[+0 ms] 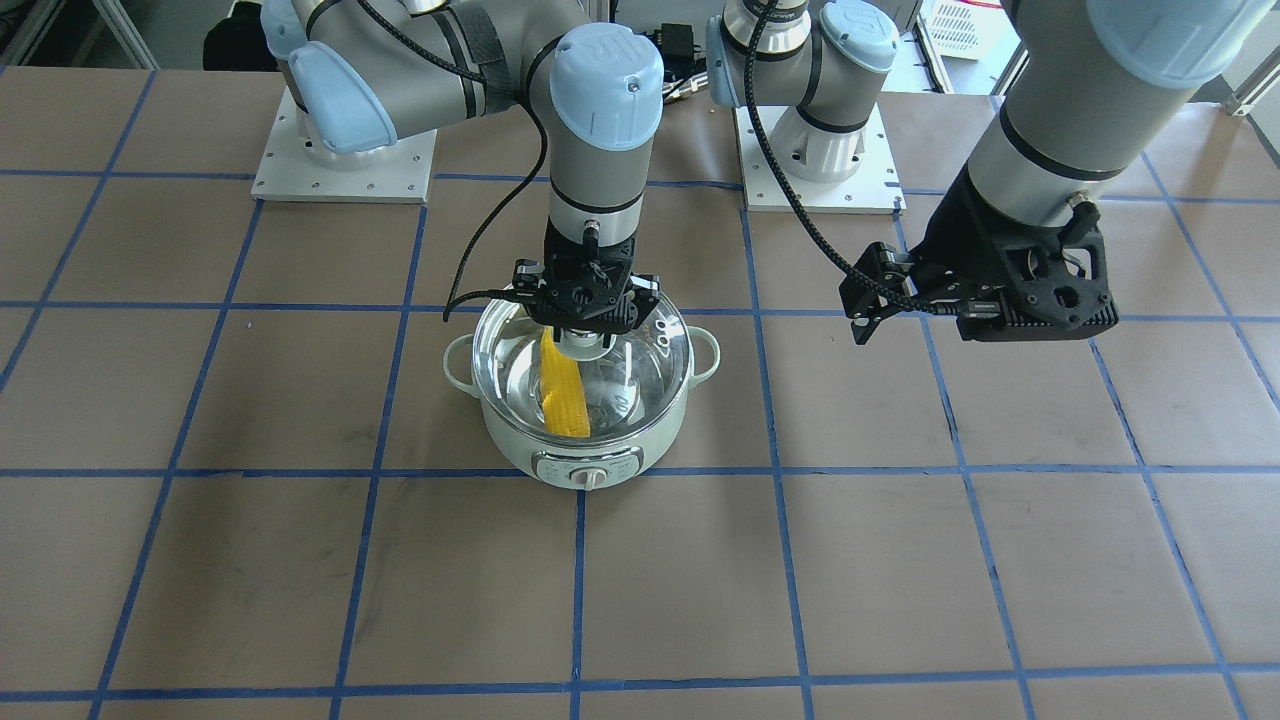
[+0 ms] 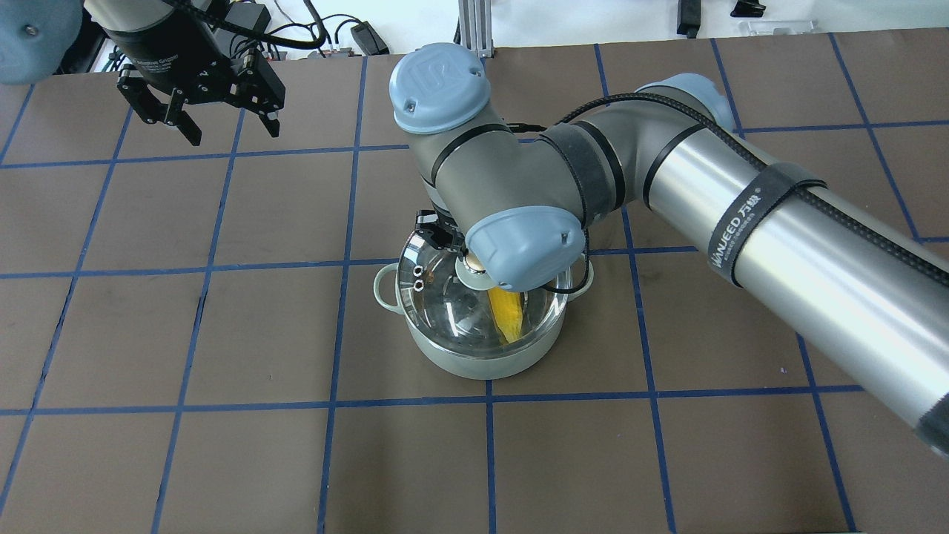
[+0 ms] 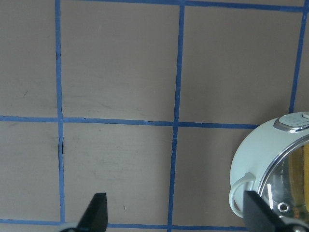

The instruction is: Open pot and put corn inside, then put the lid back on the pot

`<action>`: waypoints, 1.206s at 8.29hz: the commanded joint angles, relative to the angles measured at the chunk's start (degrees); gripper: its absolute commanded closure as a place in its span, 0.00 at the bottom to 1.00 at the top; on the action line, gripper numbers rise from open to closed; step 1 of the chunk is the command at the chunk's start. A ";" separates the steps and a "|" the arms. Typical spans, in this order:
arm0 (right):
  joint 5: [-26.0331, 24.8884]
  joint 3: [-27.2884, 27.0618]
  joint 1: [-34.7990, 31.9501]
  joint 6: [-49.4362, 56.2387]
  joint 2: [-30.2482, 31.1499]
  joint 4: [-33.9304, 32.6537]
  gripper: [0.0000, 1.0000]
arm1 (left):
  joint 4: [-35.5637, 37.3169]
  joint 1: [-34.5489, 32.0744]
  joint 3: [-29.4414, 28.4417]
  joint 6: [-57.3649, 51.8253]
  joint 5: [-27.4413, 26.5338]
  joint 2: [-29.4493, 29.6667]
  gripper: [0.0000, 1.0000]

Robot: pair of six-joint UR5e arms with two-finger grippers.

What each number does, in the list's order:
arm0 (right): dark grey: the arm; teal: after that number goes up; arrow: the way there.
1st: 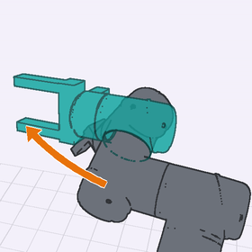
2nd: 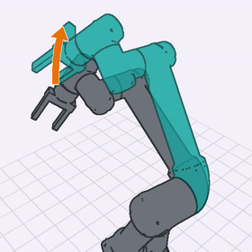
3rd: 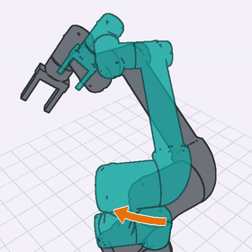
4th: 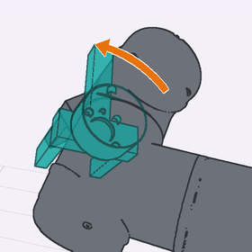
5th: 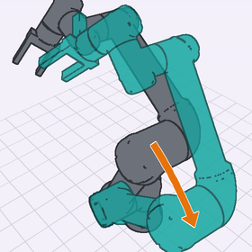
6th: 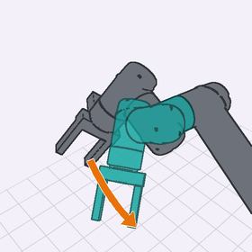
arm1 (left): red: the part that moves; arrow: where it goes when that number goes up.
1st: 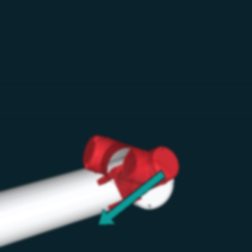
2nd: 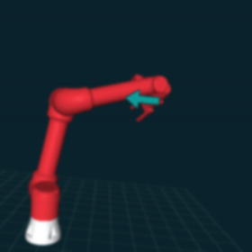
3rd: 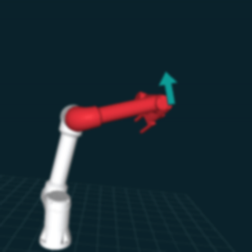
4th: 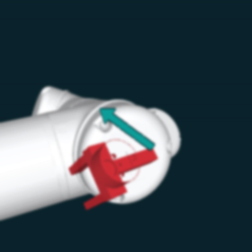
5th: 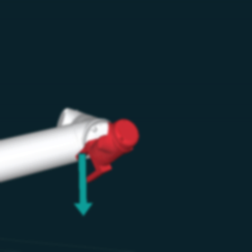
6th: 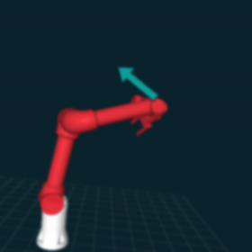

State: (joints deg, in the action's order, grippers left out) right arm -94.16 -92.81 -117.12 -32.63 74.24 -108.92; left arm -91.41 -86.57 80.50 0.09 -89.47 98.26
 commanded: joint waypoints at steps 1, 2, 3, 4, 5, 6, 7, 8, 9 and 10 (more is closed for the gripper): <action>0.12 0.00 0.05 0.37 -0.24 -0.15 0.62 | 0.00 0.00 0.01 0.00 0.00 0.00 0.00; 0.03 0.00 0.05 0.63 -0.33 -0.15 0.11 | 0.00 0.00 0.01 -0.17 0.00 0.00 0.00; 0.29 0.00 0.13 0.72 -0.33 -0.06 0.00 | 0.00 0.00 0.01 0.00 0.00 0.00 0.00; 0.29 0.00 0.48 0.72 0.28 0.02 0.00 | 0.00 0.00 0.01 0.00 0.00 0.00 0.00; 0.03 0.61 0.83 0.72 0.90 0.20 0.00 | 0.09 0.00 0.01 0.00 0.00 0.00 0.00; 0.03 0.61 1.88 0.90 2.73 0.46 0.00 | 0.17 0.00 0.01 -0.17 0.00 -0.09 0.00; 0.46 0.61 4.33 2.38 5.19 2.90 0.00 | 0.09 0.00 0.01 -0.26 0.00 -0.09 0.00; 2.64 0.70 7.57 6.22 8.60 6.67 0.00 | 0.09 0.00 0.01 -0.44 0.00 -0.18 0.00; 3.62 0.70 11.35 11.30 11.86 9.75 0.00 | 0.09 0.00 0.01 -0.53 0.00 -0.18 0.00; 3.63 0.79 15.47 17.97 15.02 13.09 0.00 | 0.09 0.00 0.01 -0.53 0.00 -0.18 0.00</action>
State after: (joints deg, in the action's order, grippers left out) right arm -91.64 -92.14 -108.67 -24.83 83.36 -101.83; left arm -91.31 -86.57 80.51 -0.33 -89.47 98.12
